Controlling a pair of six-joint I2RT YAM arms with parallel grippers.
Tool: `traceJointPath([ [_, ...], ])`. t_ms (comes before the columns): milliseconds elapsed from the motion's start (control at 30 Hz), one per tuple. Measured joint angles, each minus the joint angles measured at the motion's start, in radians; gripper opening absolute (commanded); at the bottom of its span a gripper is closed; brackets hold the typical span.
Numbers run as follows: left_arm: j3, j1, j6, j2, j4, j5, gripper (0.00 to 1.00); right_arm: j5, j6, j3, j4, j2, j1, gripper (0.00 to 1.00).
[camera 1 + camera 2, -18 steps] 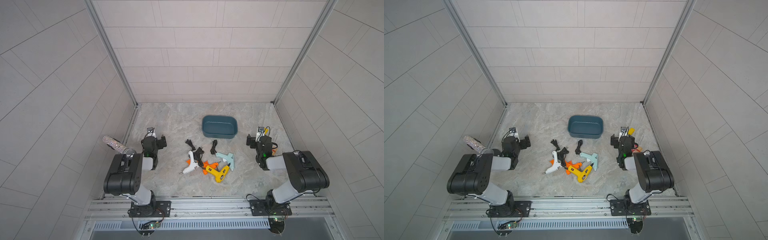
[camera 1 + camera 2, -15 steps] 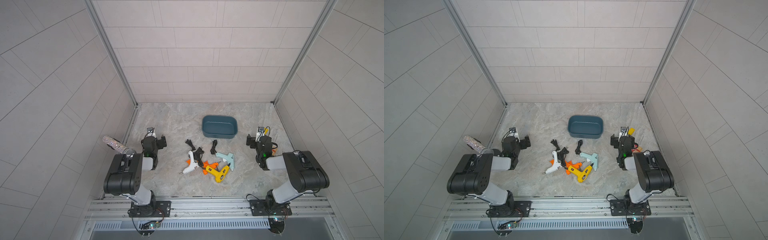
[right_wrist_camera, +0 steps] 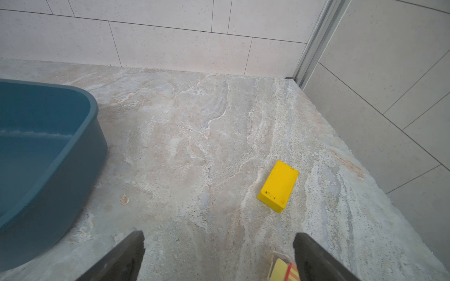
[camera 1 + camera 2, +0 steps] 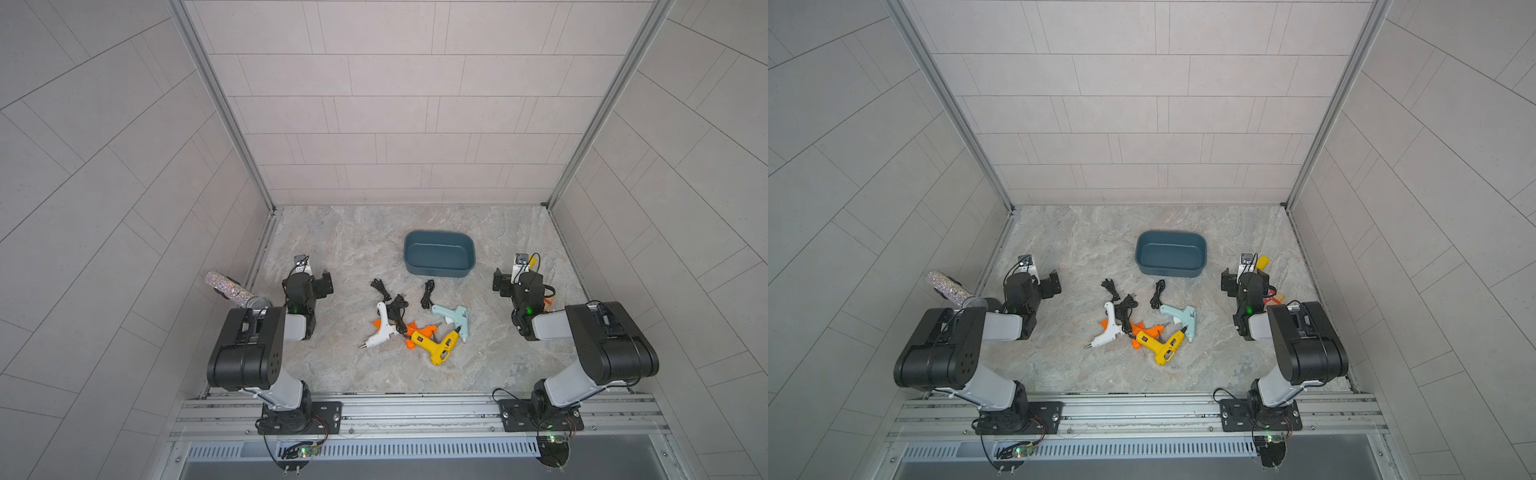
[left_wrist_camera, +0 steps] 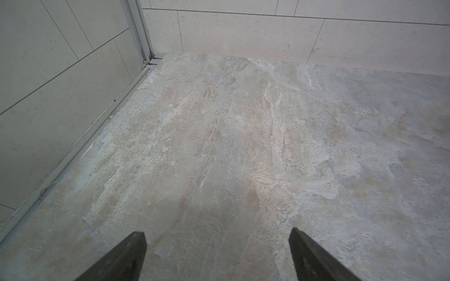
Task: Put the hot melt glue gun into the storage box
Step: Pick up the hot melt adhesive gun from the center of the board.
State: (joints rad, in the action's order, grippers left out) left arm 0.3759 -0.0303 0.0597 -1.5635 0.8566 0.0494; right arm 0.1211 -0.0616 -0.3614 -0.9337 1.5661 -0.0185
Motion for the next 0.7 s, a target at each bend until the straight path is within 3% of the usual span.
traceJointPath([
  [700, 0.007, 0.001, 0.000, 0.000, -0.002, 0.001, 1.00, -0.001, 0.000, 0.000, 0.001, 0.000, 0.000, 1.00],
])
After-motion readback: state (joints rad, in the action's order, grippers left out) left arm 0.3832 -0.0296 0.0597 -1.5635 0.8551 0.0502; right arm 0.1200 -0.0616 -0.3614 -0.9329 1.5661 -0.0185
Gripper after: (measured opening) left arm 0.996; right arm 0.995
